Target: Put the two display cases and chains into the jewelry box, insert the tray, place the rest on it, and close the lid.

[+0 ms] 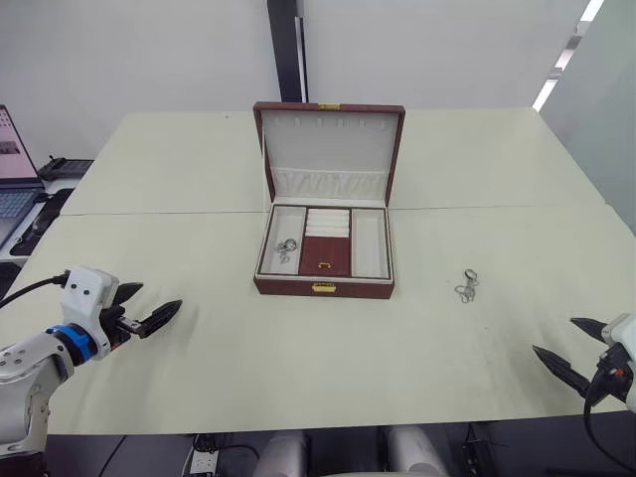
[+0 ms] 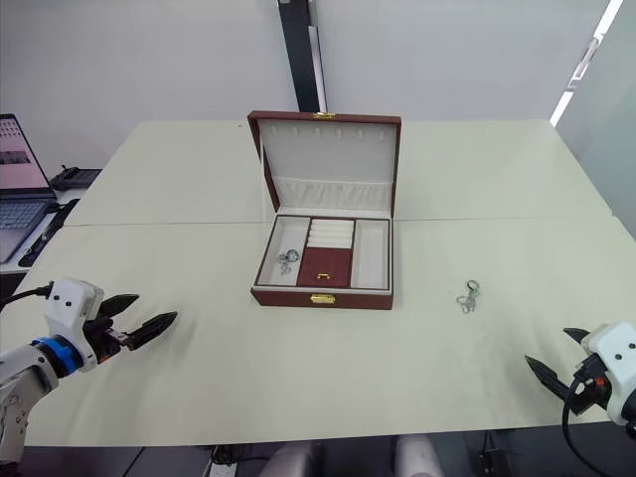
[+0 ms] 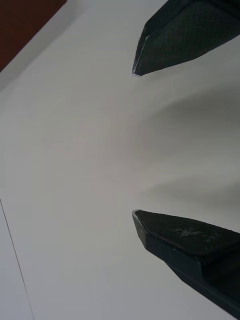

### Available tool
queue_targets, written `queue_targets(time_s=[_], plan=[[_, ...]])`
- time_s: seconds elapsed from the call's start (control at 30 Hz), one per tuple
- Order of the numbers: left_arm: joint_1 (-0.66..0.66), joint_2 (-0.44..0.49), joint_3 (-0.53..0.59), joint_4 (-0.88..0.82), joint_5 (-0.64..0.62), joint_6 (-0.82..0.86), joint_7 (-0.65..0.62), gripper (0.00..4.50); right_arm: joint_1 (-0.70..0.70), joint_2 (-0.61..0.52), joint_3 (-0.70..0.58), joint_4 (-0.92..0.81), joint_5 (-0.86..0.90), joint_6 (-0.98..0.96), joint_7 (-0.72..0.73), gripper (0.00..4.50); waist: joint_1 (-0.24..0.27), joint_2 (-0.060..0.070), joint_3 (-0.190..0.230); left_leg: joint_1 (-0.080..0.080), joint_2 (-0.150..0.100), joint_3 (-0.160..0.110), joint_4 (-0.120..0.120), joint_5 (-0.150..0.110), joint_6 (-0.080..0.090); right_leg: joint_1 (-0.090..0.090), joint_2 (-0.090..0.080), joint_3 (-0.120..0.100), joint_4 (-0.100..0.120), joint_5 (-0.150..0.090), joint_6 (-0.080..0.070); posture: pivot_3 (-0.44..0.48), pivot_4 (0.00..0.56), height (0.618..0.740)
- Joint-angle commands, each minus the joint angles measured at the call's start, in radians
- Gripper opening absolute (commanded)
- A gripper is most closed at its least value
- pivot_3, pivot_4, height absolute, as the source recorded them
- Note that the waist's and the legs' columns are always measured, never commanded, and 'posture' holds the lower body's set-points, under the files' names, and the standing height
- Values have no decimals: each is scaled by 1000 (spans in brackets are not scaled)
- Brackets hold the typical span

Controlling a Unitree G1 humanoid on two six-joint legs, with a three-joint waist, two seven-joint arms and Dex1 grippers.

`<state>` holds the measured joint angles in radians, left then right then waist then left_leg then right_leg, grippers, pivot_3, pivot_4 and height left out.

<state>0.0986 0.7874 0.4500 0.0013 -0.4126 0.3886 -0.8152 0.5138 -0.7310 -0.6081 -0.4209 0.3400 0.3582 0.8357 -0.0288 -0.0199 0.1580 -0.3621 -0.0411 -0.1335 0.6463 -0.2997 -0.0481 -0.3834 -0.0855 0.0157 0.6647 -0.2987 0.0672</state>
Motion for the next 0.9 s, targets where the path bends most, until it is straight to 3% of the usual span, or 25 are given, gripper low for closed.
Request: queue_targets(time_s=[0.03,0.37,0.73,0.9], plan=[[1,18,40,-45,-15,17,11,4437,-9,-2,-23,-11,6,-23,-1,4500,0,0,0,0,0,0,0,0,0,0,0,0,0,0,0,0,150,740],[46,25,26,-183,-71,-2,-97,4437,-22,0,-2,-4,-14,-47,-4,4500,0,0,0,0,0,0,0,0,0,0,0,0,0,0,0,0,150,740],[-92,-11,-170,-399,-200,-35,-290,4437,-27,47,112,-174,-7,11,-75,4500,2,2,-1,1,0,1,0,0,0,3,0,-1,-1,0,0,0,150,740],[-191,-27,-251,-393,-225,-57,-358,4437,-84,120,227,-270,-31,103,-217,4500,-1,2,-1,1,-1,1,0,0,0,4,1,-1,-1,0,0,0,150,740]])
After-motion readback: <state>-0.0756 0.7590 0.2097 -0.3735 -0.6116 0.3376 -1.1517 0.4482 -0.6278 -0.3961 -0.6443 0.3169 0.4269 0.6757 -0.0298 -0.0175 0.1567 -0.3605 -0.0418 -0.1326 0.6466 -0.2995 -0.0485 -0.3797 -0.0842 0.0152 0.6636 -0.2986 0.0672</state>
